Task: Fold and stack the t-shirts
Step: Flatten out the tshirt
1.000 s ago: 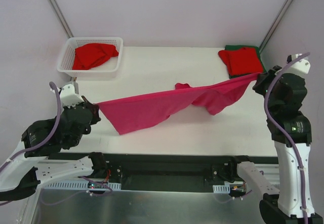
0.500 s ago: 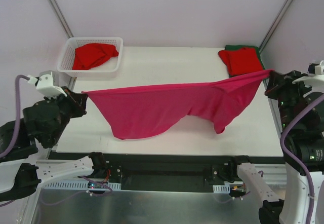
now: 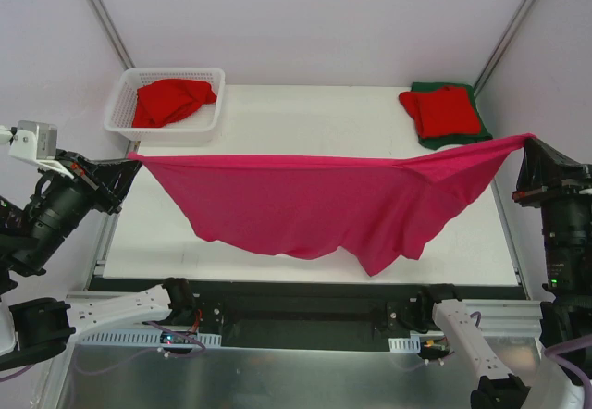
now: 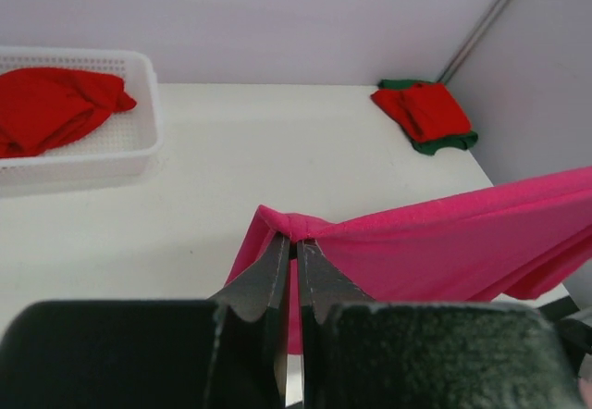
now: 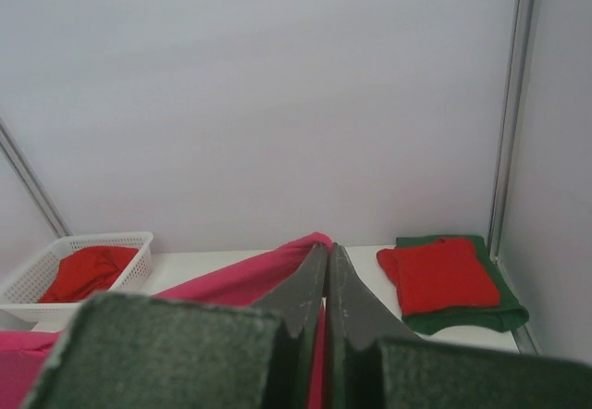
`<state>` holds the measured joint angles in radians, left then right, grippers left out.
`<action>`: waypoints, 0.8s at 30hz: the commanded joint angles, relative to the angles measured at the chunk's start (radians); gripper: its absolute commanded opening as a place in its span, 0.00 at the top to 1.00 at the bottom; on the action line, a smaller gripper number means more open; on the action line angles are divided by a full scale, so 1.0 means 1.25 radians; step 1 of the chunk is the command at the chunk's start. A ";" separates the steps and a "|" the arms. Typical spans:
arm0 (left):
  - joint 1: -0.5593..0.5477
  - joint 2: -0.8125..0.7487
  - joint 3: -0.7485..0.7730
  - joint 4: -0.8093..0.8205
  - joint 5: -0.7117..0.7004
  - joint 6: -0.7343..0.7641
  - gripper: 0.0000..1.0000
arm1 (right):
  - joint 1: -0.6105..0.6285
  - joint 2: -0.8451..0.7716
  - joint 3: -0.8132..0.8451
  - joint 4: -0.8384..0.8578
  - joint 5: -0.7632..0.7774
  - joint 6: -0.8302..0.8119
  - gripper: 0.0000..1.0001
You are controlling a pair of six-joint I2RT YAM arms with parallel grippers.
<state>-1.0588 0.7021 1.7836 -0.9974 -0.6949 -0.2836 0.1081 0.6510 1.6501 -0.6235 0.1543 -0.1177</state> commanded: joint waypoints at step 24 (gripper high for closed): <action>0.109 0.069 -0.385 0.471 -0.068 0.327 1.00 | 0.009 0.259 -0.294 0.273 -0.054 0.065 0.99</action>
<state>-1.0107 0.7490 1.3914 -0.6418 -0.7197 0.0578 0.1085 0.8757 1.3457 -0.4076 0.0776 -0.0673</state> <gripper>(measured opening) 0.009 0.015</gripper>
